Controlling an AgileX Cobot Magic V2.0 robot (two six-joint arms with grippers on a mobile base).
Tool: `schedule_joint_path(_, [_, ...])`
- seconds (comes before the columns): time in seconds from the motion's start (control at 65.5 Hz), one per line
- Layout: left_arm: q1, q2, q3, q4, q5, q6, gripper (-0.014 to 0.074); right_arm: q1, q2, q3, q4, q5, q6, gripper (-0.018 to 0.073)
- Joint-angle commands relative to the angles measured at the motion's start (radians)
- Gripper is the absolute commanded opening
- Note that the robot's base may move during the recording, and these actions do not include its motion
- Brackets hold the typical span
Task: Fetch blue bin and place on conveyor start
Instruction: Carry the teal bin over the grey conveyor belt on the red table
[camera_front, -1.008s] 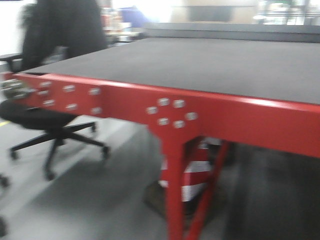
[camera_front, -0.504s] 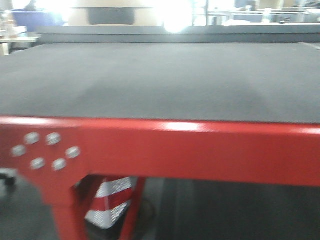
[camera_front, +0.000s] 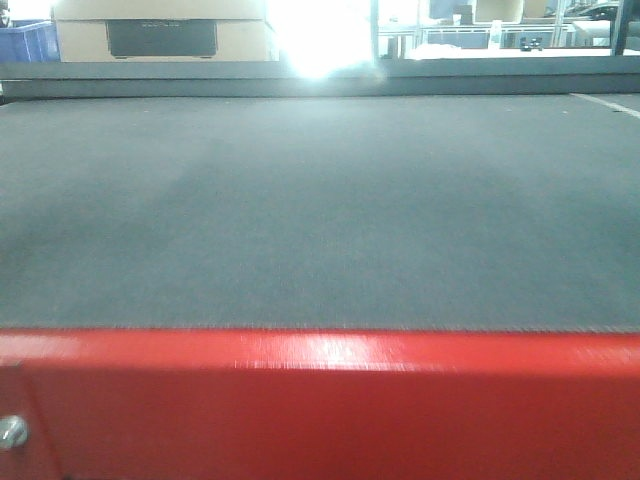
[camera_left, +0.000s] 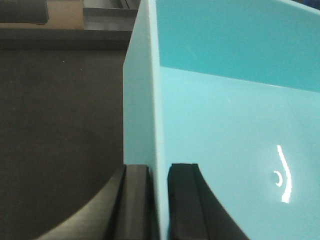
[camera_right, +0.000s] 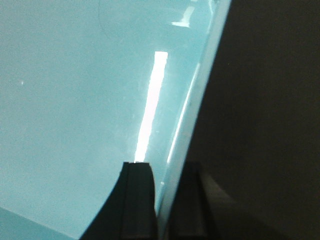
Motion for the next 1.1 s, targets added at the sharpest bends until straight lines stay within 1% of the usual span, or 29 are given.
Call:
schedule_joint_path(0.0, [0.006, -0.018, -0.014, 0.031, -0.063, -0.005, -0.0111, -0.012, -0.009, -0.01, -0.062, -0.007, -0.03, -0.0152])
schedule_joint_path(1.084, [0.006, -0.018, -0.014, 0.031, -0.063, -0.005, -0.0111, -0.012, -0.009, -0.01, -0.062, -0.007, -0.03, -0.0152])
